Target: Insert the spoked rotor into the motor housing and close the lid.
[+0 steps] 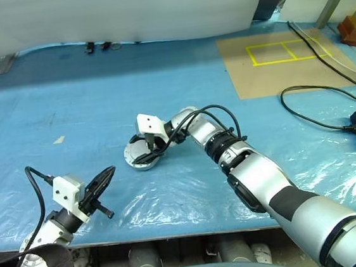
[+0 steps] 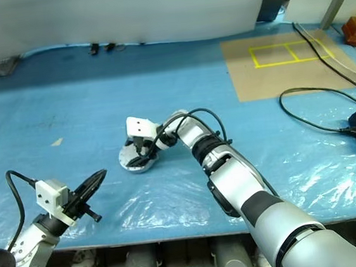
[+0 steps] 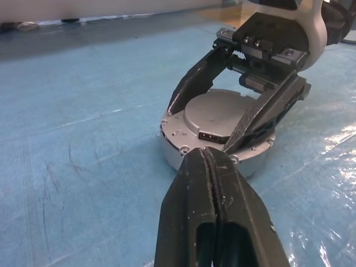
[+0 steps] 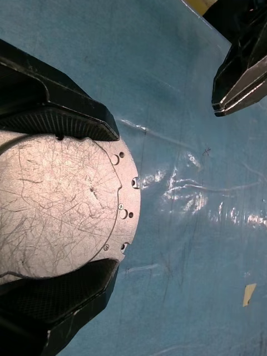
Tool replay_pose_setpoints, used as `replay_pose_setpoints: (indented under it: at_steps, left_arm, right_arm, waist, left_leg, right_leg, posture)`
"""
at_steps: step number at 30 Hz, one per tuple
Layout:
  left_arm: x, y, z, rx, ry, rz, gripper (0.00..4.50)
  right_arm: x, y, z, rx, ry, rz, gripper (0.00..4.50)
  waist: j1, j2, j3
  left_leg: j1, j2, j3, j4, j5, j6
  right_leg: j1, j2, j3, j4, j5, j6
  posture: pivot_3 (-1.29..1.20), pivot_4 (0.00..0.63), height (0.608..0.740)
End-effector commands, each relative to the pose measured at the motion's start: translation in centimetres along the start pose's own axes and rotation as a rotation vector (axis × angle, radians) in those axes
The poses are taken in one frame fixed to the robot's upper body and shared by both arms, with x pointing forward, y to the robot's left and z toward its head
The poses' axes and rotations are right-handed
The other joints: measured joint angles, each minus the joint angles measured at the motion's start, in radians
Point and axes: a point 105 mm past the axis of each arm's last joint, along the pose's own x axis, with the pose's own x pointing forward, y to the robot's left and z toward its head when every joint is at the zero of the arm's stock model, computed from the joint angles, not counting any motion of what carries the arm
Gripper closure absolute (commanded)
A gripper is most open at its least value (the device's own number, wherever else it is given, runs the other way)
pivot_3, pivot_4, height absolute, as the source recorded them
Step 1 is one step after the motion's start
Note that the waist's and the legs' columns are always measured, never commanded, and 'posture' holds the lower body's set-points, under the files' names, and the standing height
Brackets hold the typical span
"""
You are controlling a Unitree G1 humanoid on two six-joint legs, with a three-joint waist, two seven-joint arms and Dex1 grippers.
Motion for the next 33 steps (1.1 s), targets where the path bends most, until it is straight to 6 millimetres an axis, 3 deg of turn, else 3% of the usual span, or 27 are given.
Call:
replay_pose_setpoints:
  at_steps: [1, 14, 33]
  left_arm:
    - [0.2, -0.2, 1.0, 0.035, -0.043, -0.01, 4.5]
    - [2.2, 0.0, 1.9, 0.053, -0.084, -0.042, 4.5]
    - [3.4, -0.3, 2.5, 0.058, -0.092, -0.075, 4.5]
  right_arm:
    - [0.6, 0.7, -0.8, 0.016, 0.017, 0.019, 1.48]
    - [-0.6, 1.4, -3.4, 0.05, 0.067, 0.045, 1.48]
    - [-1.9, 1.6, -4.3, 0.102, 0.072, 0.075, 1.48]
  waist:
    - [0.0, 0.0, 0.0]
    - [0.007, 0.0, 0.0]
    - [0.023, 0.0, -0.001]
  left_leg:
    - [0.0, 0.0, 0.0, 0.0, 0.0, 0.0]
    - [0.008, 0.0, 0.003, 0.0, 0.0, 0.0]
    - [0.008, -0.001, 0.003, 0.0, 0.0, 0.0]
  right_leg:
    - [0.0, 0.0, 0.0, 0.0, 0.0, 0.0]
    - [0.006, 0.0, 0.002, 0.001, 0.0, 0.0]
    - [0.006, -0.001, 0.002, 0.001, 0.0, 0.0]
  posture:
    - [0.0, 0.15, 0.74]
    - [0.0, 0.15, 0.74]
    - [0.0, 0.15, 0.74]
